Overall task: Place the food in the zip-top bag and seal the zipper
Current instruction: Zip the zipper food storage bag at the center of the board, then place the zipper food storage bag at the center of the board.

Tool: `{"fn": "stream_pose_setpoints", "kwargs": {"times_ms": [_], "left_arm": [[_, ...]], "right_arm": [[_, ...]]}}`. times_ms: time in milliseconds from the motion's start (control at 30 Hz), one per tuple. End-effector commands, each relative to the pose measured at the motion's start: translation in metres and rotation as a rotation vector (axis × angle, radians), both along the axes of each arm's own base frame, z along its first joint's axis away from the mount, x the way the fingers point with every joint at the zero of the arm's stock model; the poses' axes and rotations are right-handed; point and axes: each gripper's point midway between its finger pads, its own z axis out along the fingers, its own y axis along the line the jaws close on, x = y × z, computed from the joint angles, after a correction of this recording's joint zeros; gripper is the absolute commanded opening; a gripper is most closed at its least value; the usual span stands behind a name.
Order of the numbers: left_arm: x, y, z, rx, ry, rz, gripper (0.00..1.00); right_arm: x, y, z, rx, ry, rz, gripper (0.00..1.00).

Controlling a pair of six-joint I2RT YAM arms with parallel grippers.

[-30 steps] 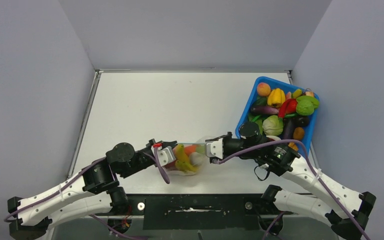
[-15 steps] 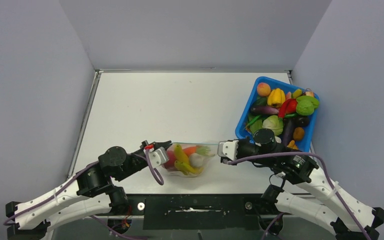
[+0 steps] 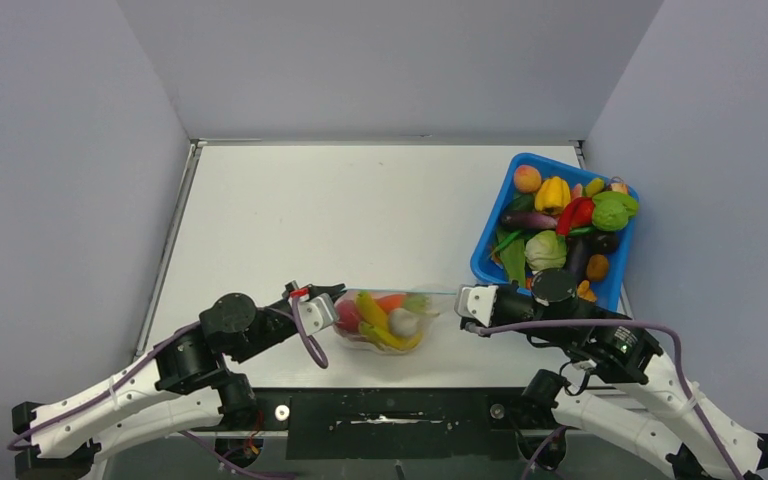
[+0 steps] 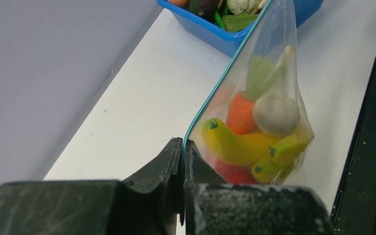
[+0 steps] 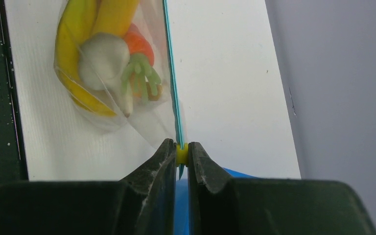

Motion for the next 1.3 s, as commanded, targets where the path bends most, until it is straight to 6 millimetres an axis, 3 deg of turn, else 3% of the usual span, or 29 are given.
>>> {"fn": "stream_pose_setpoints", "kwargs": {"times_ms": [0,167,333,467,633,833,967,1100,1267], "left_arm": [[0.017,0.016,0.033,-0.116,-0.010,0.141,0.00],[0.015,-0.006,0.022,-0.222,0.121,0.118,0.00],[0.035,-0.004,0.000,-0.262,0.216,0.267,0.00],[0.056,0.009,0.001,-0.304,0.226,0.422,0.00],[0.094,0.030,-0.002,-0.350,0.253,0.602,0.00],[0.139,0.044,-0.016,-0.355,0.342,0.662,0.00],[0.148,0.040,-0.015,-0.386,0.375,0.622,0.00],[0.154,0.043,-0.021,-0.383,0.386,0.641,0.00],[0.164,0.057,-0.033,-0.370,0.409,0.697,0.00]], "right_arm": [[-0.002,-0.023,0.002,-0.038,0.011,-0.068,0.00],[0.004,-0.011,0.006,-0.040,0.007,-0.040,0.00],[0.036,0.000,0.005,-0.028,-0.035,-0.140,0.00],[0.070,0.009,0.004,-0.047,-0.068,-0.215,0.00],[0.134,-0.001,0.005,-0.007,-0.083,-0.344,0.00],[0.189,-0.004,0.024,0.163,-0.149,-0.393,0.26],[0.187,0.006,0.019,0.168,-0.078,-0.354,0.50],[0.177,0.003,0.016,0.224,-0.037,-0.388,0.57],[0.157,-0.010,0.039,0.377,-0.065,-0.451,0.69]]}}
